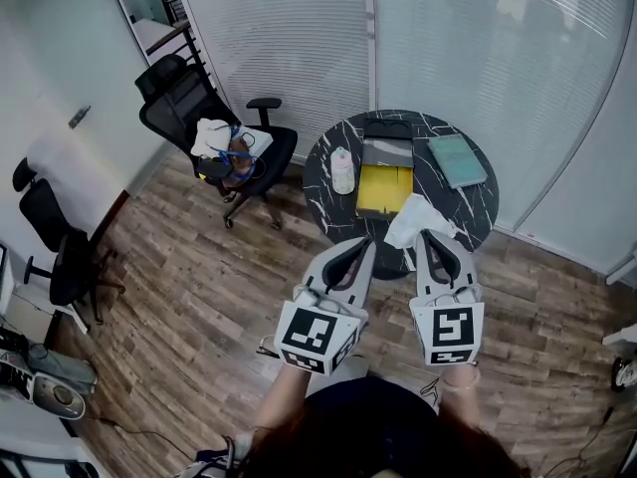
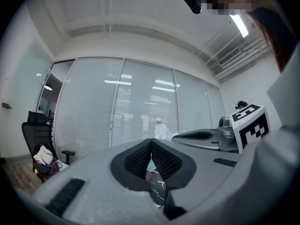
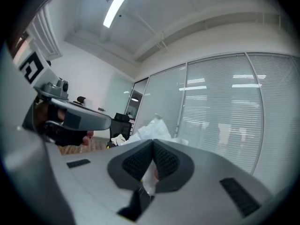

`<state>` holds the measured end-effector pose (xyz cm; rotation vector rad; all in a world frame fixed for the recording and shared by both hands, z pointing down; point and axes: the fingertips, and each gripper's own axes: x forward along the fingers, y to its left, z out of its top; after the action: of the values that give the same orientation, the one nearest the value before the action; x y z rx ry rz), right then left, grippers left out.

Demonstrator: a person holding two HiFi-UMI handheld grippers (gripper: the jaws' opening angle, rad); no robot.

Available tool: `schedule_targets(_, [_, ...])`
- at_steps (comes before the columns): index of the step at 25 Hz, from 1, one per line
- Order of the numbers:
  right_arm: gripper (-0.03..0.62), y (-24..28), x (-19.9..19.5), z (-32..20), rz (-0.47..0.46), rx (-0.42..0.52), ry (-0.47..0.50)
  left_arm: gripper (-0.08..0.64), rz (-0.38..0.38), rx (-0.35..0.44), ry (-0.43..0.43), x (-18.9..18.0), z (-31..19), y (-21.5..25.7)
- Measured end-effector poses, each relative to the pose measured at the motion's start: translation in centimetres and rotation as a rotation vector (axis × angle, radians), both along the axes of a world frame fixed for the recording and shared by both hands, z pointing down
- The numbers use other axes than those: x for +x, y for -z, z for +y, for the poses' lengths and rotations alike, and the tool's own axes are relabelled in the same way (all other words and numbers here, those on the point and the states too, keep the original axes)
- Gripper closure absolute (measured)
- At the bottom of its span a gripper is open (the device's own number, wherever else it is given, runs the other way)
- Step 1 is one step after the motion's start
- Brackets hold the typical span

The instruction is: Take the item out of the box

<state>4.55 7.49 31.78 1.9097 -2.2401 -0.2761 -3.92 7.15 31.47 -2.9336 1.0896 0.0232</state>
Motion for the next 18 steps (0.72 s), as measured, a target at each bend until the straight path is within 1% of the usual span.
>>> schedule_targets(18, [0.568,1.9,0.4,6.3,0.012,0.015,0.043,0.534,-0.003,-0.015,0.040,0.6,5.5,0.6])
